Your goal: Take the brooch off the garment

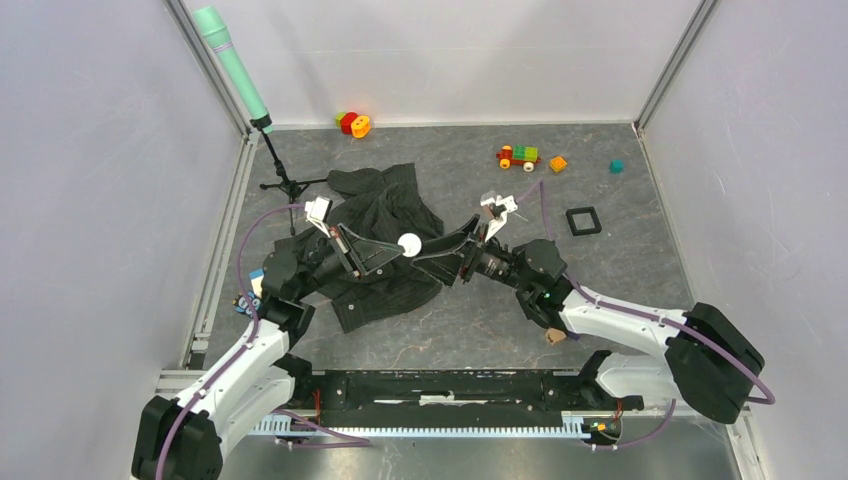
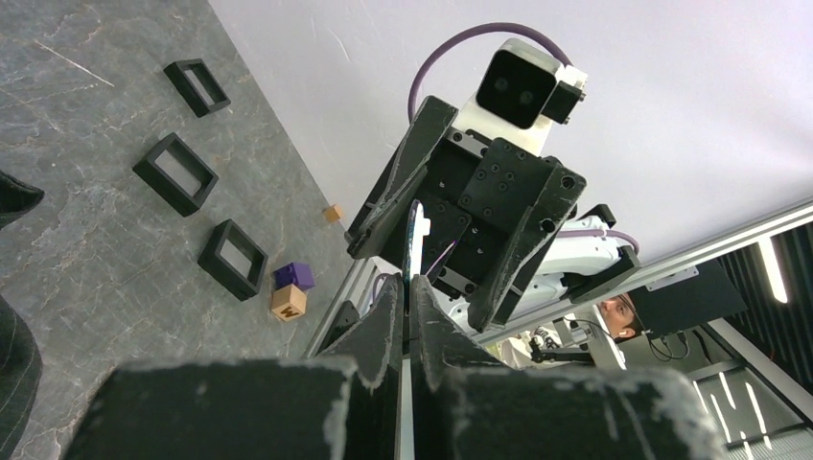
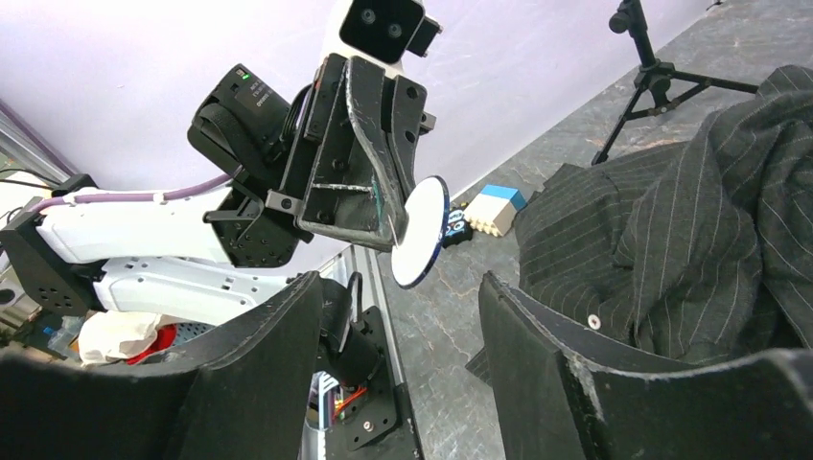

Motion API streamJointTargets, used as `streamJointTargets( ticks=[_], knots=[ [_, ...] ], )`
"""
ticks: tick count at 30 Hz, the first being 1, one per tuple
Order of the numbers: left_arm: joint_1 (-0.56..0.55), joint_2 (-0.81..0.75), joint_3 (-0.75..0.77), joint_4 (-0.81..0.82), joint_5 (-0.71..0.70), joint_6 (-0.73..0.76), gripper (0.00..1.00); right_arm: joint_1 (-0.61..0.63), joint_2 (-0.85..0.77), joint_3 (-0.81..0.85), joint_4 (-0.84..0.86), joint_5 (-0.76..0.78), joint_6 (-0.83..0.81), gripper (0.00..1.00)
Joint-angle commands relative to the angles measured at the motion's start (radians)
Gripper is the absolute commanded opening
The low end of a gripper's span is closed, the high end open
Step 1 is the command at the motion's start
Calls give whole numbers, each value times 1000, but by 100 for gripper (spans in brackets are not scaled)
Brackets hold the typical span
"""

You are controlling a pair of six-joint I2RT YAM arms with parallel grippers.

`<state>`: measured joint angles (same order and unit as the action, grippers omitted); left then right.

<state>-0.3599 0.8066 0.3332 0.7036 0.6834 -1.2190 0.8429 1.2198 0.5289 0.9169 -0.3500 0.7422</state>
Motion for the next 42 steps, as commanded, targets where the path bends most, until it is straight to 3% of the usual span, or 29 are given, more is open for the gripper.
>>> streamJointTargets(
  ticks=[1,21,35,42],
  knots=[
    [2,-8,1,65,11,-30,2,6,12,60,-3,3,-6,65],
    [2,-72,-21,28,14,-18,2,7,59,110,-1,-23,10,45],
    [3,-95,-19,-23,16,13,2,7,70,103,57,-43,36,47],
    [1,-98,-23,-21,19,22,2,8,74,111,58,-40,44,42]
  ],
)
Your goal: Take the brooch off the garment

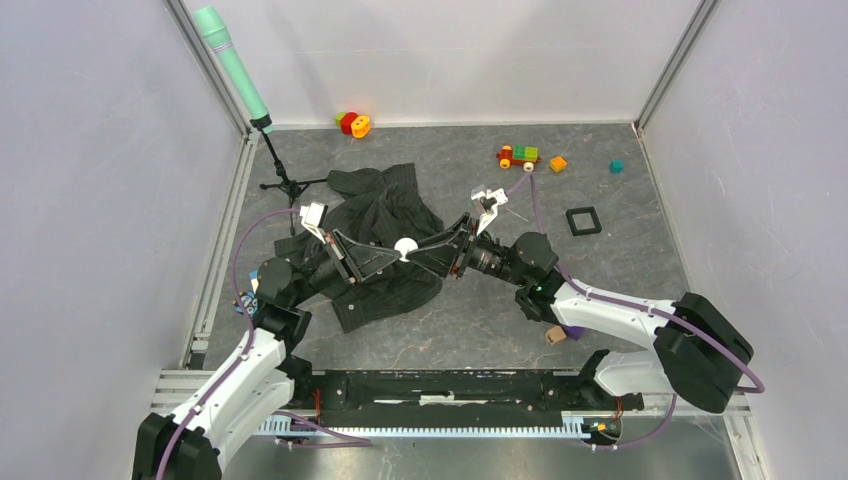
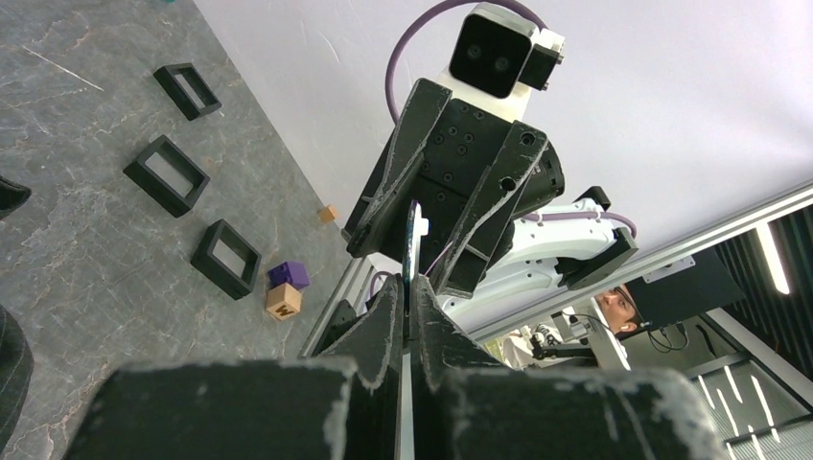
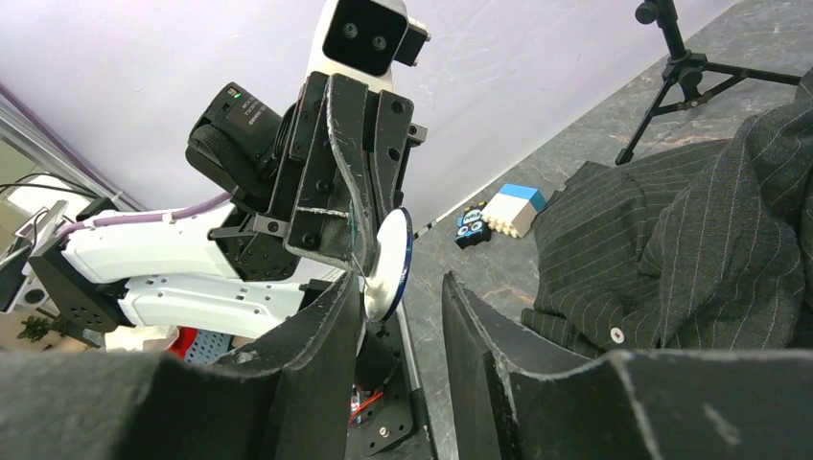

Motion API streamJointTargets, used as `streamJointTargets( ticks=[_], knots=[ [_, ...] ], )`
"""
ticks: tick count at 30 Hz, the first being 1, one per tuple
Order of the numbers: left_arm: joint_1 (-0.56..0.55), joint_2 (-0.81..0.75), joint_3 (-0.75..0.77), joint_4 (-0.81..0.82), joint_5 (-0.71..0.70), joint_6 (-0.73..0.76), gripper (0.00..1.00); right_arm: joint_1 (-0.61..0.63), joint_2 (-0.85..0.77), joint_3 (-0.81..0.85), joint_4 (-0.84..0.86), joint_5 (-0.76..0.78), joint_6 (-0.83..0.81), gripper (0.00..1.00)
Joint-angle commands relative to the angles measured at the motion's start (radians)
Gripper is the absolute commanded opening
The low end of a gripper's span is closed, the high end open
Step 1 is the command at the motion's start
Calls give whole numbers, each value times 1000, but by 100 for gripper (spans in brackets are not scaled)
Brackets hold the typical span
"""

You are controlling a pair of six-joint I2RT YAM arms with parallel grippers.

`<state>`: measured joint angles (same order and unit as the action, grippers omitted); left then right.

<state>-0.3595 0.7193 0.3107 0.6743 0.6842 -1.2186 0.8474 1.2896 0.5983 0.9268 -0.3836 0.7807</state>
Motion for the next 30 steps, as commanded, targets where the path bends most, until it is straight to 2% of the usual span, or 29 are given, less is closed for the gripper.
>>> streamJointTargets(
  ticks=[1,19,25,30],
  knots=[
    [2,-10,-2,15,23,25,2,2,6,44,45,-9,6,41],
    [1,-28,-25,26,35,77,2,3,25,56,3,-12,23,29],
    [-2,-60,-39,43,-7,111,2,3,20,43,-38,33,39,22],
    [-13,-85,-65,94,-47,134,2,5,34,29,-3,50,94,13]
  ],
)
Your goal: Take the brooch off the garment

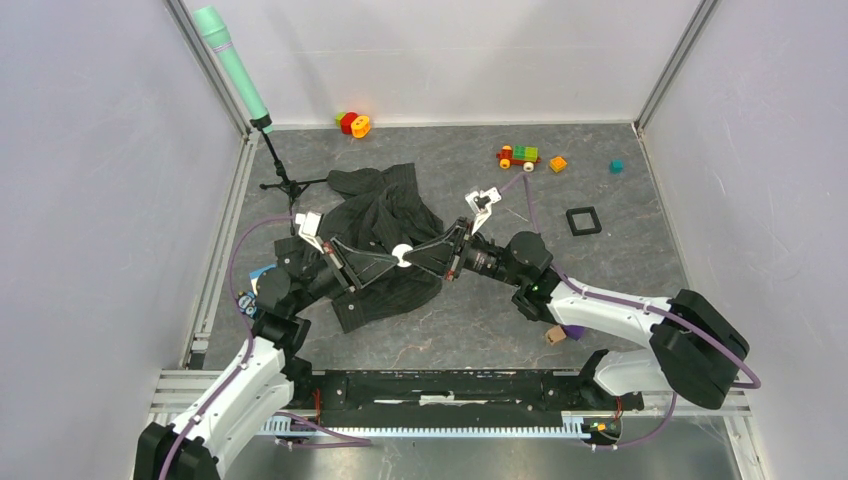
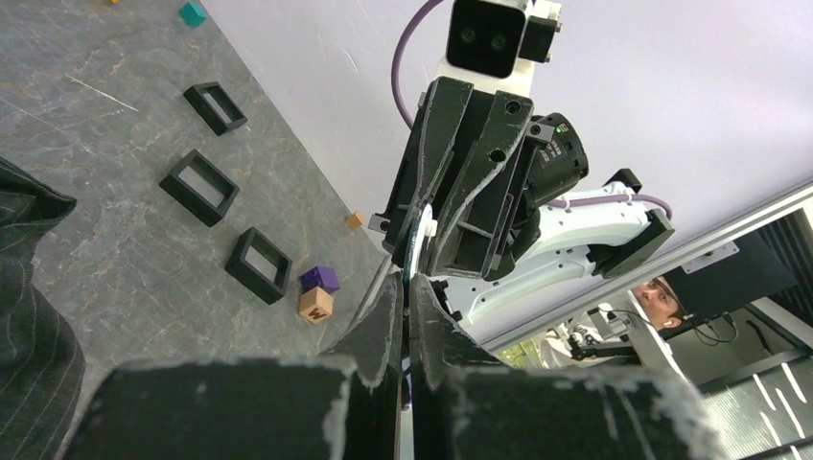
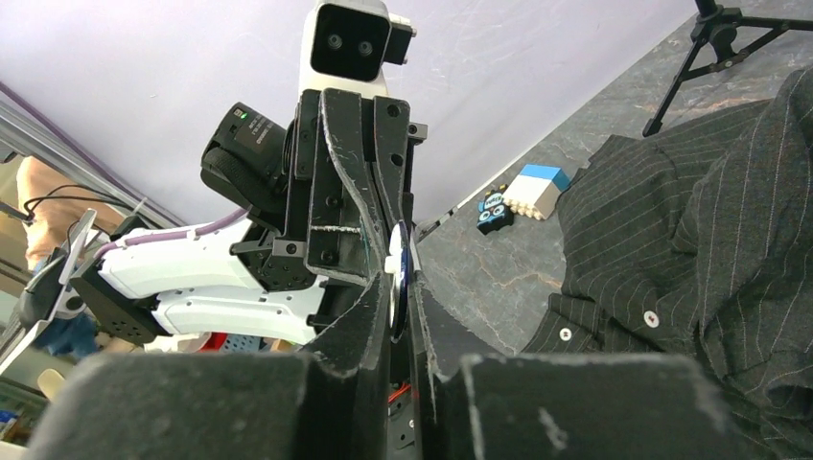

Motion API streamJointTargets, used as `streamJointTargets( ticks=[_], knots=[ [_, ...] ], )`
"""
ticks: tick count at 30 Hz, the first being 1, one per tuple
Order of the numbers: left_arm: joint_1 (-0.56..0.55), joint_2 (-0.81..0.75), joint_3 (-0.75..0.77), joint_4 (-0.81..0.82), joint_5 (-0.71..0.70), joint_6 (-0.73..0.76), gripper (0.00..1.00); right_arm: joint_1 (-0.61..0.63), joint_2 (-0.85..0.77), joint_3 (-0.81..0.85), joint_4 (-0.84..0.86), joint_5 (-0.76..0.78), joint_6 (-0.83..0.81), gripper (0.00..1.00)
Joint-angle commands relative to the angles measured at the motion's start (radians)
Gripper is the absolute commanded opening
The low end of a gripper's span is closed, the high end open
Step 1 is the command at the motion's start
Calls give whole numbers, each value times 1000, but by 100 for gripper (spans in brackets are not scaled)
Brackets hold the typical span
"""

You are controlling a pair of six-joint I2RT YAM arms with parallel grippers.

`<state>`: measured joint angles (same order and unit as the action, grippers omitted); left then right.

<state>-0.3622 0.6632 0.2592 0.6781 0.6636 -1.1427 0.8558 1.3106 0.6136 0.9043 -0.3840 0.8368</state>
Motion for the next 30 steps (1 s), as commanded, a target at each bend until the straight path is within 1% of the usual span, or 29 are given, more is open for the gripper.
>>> streamJointTargets(
  ticks=[1,9,14,17,22,26,27,30],
  knots=[
    [-12,-29,-17,101,-28,58,2,-3,12,8,30,54,45,12],
    [-32,-29,-28,124,-37,77,2,-4,11,13,1,60,58,11],
    [-33,-63,-32,102,-83,109,2,-3,-4,6,-83,125,46,12],
    [-38,-94,-27,52,-123,153,2,2,-3,15,-158,180,33,13],
    [-45,-133,-5,-47,-175,238,2,4,-1,12,-189,224,28,20],
    [-45,-137,-2,-68,-204,259,2,4,-4,8,-186,231,25,23],
    [-46,-136,-2,-68,-207,262,2,5,-5,7,-185,233,25,25],
    [-46,-118,5,-78,-209,269,2,6,-14,2,-180,229,11,40]
  ],
)
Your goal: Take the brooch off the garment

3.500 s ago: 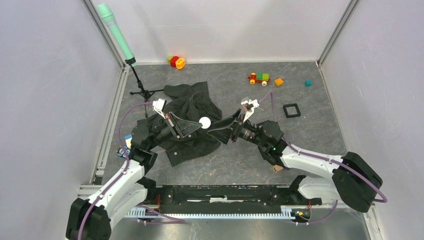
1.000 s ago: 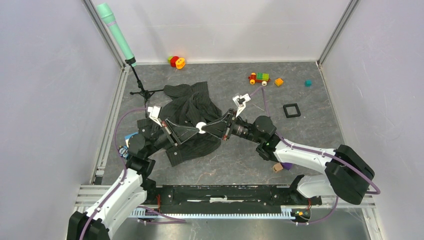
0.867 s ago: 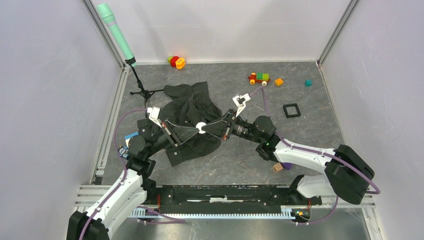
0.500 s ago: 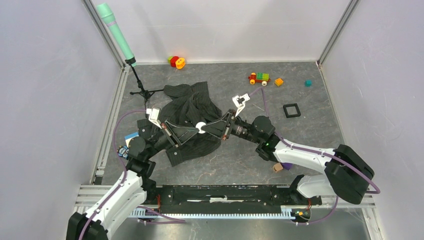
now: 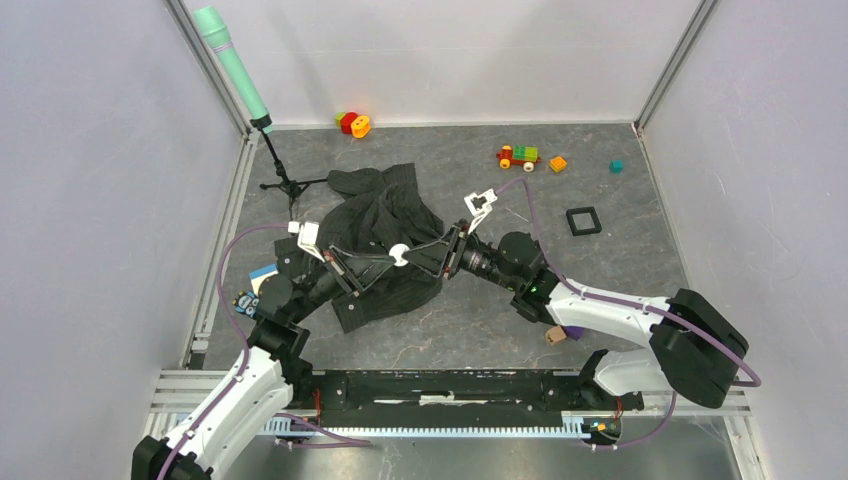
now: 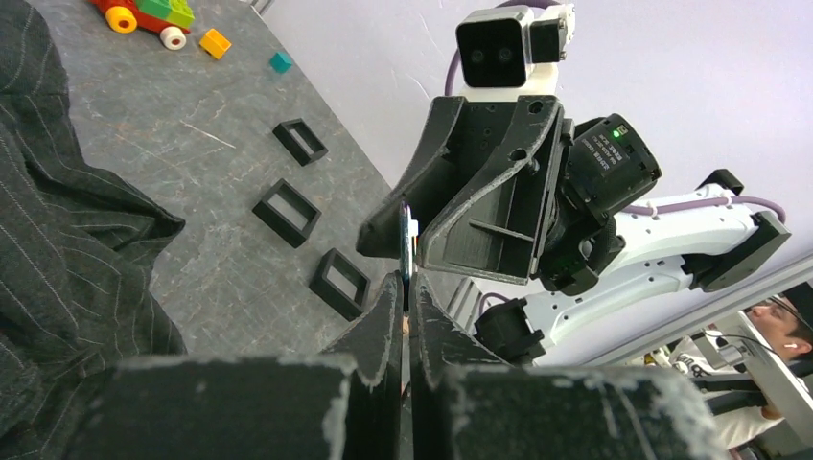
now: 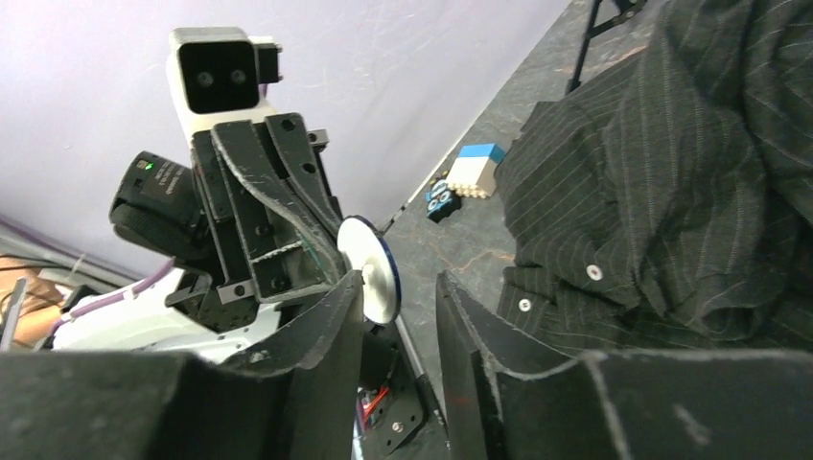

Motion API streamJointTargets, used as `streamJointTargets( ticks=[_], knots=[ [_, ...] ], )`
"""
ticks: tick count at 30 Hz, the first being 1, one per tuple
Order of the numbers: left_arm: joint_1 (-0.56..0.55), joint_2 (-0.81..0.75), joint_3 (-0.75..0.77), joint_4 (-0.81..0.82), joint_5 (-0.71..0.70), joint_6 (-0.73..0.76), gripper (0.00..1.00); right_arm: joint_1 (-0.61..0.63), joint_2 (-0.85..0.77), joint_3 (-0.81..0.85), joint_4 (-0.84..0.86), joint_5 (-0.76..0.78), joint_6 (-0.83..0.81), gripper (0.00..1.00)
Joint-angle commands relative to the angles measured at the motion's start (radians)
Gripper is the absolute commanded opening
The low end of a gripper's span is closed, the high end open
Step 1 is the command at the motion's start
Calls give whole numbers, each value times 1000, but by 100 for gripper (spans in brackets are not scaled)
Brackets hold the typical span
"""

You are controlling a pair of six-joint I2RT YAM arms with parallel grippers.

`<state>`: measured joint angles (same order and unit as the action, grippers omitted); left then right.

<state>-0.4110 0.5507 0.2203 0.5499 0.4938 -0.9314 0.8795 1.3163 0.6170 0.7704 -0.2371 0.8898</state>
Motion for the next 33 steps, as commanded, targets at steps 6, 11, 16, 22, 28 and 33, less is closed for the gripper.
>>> streamJointTargets(
  ticks=[6,11,16,22,28,33],
  knots=[
    [2,39,49,21,-34,88,2,-20,-67,-22,-63,94,-73,60],
    [2,86,47,-6,-46,98,2,-22,-147,-10,-250,177,-164,74],
    [1,169,122,-204,-68,194,2,-73,-226,13,-623,309,-315,95],
    [-8,313,187,-343,-123,268,2,-264,-380,-48,-934,336,-460,98],
    [-60,425,255,-468,-285,380,2,-438,-389,-108,-1065,305,-541,98],
    [-206,489,357,-607,-566,500,2,-554,-359,-189,-1020,183,-556,98]
  ],
)
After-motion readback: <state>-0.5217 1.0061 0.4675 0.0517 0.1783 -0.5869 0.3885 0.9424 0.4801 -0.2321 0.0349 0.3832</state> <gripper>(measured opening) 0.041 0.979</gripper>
